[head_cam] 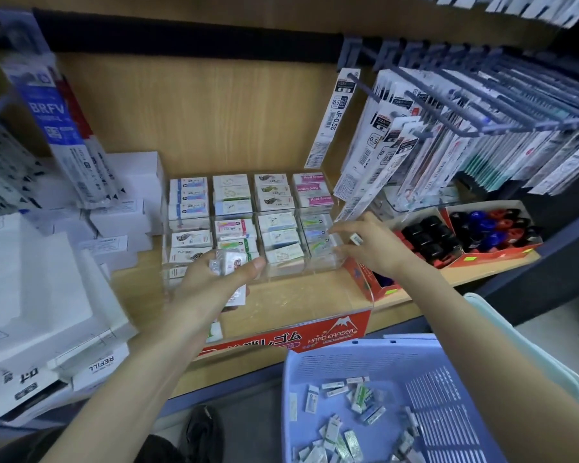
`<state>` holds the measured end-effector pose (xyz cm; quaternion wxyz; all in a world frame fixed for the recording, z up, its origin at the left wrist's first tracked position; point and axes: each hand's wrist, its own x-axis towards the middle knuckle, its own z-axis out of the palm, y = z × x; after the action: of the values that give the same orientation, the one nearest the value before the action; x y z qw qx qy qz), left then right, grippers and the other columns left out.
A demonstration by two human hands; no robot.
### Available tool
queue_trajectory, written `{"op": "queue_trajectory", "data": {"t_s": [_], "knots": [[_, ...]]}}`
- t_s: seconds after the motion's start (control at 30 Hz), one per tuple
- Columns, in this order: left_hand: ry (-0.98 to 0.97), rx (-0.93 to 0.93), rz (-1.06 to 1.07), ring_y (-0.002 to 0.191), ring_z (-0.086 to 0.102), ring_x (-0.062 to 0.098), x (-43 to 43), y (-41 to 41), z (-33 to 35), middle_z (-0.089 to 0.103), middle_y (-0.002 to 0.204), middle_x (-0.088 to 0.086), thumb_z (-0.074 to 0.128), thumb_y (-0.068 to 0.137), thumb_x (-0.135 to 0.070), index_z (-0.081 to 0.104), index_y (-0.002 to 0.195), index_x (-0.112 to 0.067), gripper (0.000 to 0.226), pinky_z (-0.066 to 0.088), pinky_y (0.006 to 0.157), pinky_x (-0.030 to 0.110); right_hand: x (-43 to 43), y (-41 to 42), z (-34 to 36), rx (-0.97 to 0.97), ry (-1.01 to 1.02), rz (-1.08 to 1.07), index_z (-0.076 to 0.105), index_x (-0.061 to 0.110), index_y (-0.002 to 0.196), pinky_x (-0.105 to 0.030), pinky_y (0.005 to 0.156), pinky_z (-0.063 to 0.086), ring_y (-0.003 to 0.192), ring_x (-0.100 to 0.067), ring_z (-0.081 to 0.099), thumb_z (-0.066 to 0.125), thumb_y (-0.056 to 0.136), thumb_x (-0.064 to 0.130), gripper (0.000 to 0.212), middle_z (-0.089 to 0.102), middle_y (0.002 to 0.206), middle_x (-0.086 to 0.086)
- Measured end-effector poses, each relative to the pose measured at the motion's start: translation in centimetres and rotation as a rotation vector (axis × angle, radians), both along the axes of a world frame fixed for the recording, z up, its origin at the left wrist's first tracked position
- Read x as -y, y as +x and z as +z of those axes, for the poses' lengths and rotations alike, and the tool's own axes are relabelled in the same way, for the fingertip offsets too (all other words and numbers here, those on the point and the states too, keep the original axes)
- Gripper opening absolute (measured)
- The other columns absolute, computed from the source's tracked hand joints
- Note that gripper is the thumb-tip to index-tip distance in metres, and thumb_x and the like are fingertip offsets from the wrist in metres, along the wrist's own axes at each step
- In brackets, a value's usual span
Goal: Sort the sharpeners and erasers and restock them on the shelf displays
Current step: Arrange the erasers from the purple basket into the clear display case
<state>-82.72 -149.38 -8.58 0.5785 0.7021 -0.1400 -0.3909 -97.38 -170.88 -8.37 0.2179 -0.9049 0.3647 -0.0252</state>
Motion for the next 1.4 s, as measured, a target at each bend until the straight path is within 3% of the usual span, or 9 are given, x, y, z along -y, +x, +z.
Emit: {"op": "queue_trajectory", "data": {"t_s": [0.13, 0.27, 0.4, 0.53, 0.67, 0.8, 0.9, 1.07, 1.4], "knots": [[-0.005, -0.015, -0.005, 0.105, 0.062, 0.028, 0.3, -0.1, 0.1, 0.068, 0.108, 0.004, 0.086, 0.043, -0.059, 0.061, 0.116, -0.022, 0.086, 0.049, 0.091, 0.047, 0.5, -0.2, 0.0, -0.066, 0.077, 0.073, 0.052, 0.038, 0.130, -0.042, 0.112, 0.028, 0.131, -0.022, 0.038, 0.062, 0.090, 0.031, 0.042, 0.039, 0.135, -0.003], [-0.039, -0.064, -0.004, 0.078, 0.062, 0.019, 0.4, 0.0, 0.2, 0.070, 0.085, 0.002, 0.078, 0.068, -0.035, 0.064, 0.091, -0.021, 0.030, 0.047, 0.066, 0.029, 0.3, -1.1, 0.3, -0.049, 0.045, 0.021, 0.050, 0.035, 0.133, -0.040, 0.107, 0.034, 0.123, -0.026, 0.044, 0.057, 0.093, 0.026, 0.041, 0.039, 0.116, 0.000], [-0.063, -0.167, -0.033, 0.072, 0.060, 0.016, 0.3, -0.1, 0.3, 0.067, 0.076, 0.000, 0.076, 0.073, -0.023, 0.062, 0.095, -0.018, 0.027, 0.046, 0.062, 0.028, -0.8, -1.8, -0.1, -0.095, 0.035, 0.061, 0.057, 0.035, 0.126, -0.041, 0.101, 0.039, 0.113, -0.026, 0.050, 0.049, 0.093, 0.012, 0.041, 0.040, 0.107, 0.000], [-0.127, -0.331, -0.087, 0.074, 0.054, 0.017, 0.0, -0.1, 0.6, 0.059, 0.085, 0.009, 0.060, 0.082, -0.003, 0.055, 0.099, -0.008, 0.018, 0.048, 0.063, 0.027, -1.5, -2.0, -0.3, -0.132, -0.006, 0.047, 0.054, 0.034, 0.129, -0.045, 0.100, 0.040, 0.119, -0.031, 0.049, 0.048, 0.095, 0.018, 0.039, 0.043, 0.127, -0.009], [-0.208, -0.363, -0.131, 0.069, 0.066, 0.016, -0.2, -0.2, 1.0, 0.071, 0.080, 0.006, 0.056, 0.083, 0.005, 0.058, 0.104, -0.004, 0.023, 0.054, 0.056, 0.026, -4.9, -2.5, 0.5, 0.240, 0.070, -0.092, 0.060, 0.026, 0.123, -0.020, 0.090, 0.036, 0.106, -0.011, 0.052, 0.049, 0.094, 0.013, 0.033, 0.053, 0.117, -0.001], [-0.249, -0.240, -0.222, 0.080, 0.070, 0.018, -0.6, -0.3, 1.1, 0.074, 0.092, 0.009, 0.070, 0.066, -0.008, 0.062, 0.103, -0.008, 0.038, 0.058, 0.061, 0.029, -9.8, -1.9, 1.9, 0.537, 0.459, -0.094, 0.068, 0.027, 0.103, -0.017, 0.071, 0.041, 0.070, 0.000, 0.055, 0.058, 0.092, 0.017, 0.018, 0.059, 0.075, 0.023], [-0.177, -0.099, -0.299, 0.085, 0.068, 0.023, -1.0, -0.4, 1.1, 0.072, 0.098, 0.012, 0.075, 0.065, -0.013, 0.062, 0.110, -0.009, 0.048, 0.053, 0.070, 0.033, -11.9, -0.4, 2.3, 0.578, 0.550, -0.085, 0.069, 0.023, 0.102, -0.015, 0.069, 0.045, 0.069, -0.002, 0.057, 0.063, 0.089, 0.026, 0.015, 0.060, 0.075, 0.020], [-0.091, 0.001, -0.356, 0.059, 0.053, 0.010, -1.6, -0.9, 1.1, 0.063, 0.077, 0.005, 0.074, 0.075, -0.002, 0.060, 0.106, -0.006, 0.035, 0.040, 0.044, 0.017, -13.8, 1.9, 2.6, 0.576, 0.742, -0.161, 0.063, 0.013, 0.077, -0.013, 0.055, 0.042, 0.056, -0.004, 0.051, 0.069, 0.084, 0.019, 0.011, 0.056, 0.069, 0.005], [-0.061, -0.155, -0.246, 0.058, 0.060, 0.005, -3.0, -0.5, 1.7, 0.072, 0.076, -0.004, 0.076, 0.061, -0.033, 0.064, 0.105, -0.015, 0.048, 0.035, 0.043, 0.017, -13.7, 1.2, 1.5, 0.856, 0.996, -0.466, 0.055, 0.017, 0.069, -0.020, 0.049, 0.042, 0.061, -0.018, 0.050, 0.070, 0.082, 0.026, 0.022, 0.056, 0.072, -0.006]]}}
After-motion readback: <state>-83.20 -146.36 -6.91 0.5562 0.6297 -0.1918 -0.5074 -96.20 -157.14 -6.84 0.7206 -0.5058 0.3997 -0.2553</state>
